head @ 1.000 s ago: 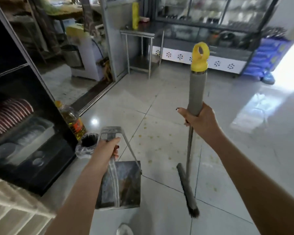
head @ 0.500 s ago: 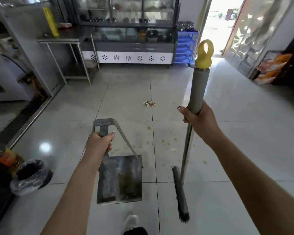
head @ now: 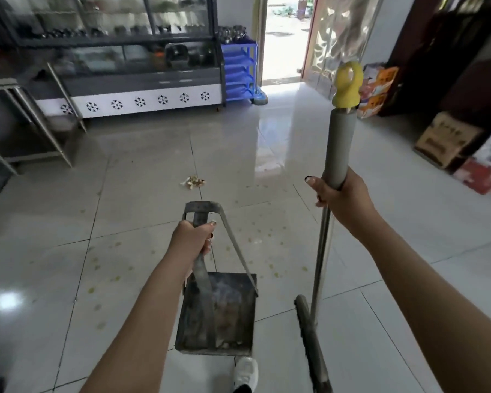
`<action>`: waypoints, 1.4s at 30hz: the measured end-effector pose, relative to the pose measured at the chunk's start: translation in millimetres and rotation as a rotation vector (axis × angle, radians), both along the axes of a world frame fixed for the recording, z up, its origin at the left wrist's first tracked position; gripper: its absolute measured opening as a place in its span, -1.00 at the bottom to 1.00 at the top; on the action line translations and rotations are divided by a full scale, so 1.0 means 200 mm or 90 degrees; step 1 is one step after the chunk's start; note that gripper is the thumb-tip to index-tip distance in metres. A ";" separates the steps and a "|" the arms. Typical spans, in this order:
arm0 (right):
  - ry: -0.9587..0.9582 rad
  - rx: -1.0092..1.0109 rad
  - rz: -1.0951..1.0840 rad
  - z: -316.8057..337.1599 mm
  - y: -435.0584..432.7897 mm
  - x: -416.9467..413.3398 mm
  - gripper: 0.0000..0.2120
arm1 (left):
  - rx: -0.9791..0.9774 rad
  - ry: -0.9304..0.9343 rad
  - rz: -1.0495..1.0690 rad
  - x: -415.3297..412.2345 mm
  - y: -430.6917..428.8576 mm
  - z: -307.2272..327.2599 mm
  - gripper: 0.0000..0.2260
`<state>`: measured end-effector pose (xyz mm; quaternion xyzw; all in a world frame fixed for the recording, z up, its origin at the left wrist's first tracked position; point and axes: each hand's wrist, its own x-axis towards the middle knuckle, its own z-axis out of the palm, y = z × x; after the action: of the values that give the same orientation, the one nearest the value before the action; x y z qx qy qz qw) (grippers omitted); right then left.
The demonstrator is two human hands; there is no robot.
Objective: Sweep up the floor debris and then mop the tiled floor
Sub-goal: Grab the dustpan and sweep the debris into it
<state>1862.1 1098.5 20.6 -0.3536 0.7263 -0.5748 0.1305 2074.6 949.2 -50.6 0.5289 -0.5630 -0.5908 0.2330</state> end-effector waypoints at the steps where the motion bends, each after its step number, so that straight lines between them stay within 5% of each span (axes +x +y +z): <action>1: -0.003 -0.005 -0.007 0.02 -0.04 -0.07 -0.73 | 0.016 0.011 -0.015 -0.09 -0.04 0.00 -0.71; 13: 0.090 0.070 -0.040 0.01 -0.32 -0.80 -0.69 | 0.163 0.053 -0.148 -0.92 -0.42 -0.01 -0.82; 23: 0.083 0.064 0.019 -0.10 -0.63 -1.72 -0.72 | 0.114 -0.011 -0.055 -1.73 -0.73 -0.11 -0.79; 30: 0.028 0.053 0.069 -0.08 -0.87 -2.39 -0.74 | -0.056 -0.184 0.043 -2.28 -0.85 -0.14 -0.79; 42: 0.032 0.048 0.172 -0.07 -1.49 -3.05 -0.74 | -0.014 -0.127 0.131 -2.86 -1.27 -0.14 -0.75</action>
<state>1252.7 800.7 5.7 -0.4574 0.6959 -0.5156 0.2019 1502.1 695.3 -78.9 0.6371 -0.5330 -0.5020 0.2410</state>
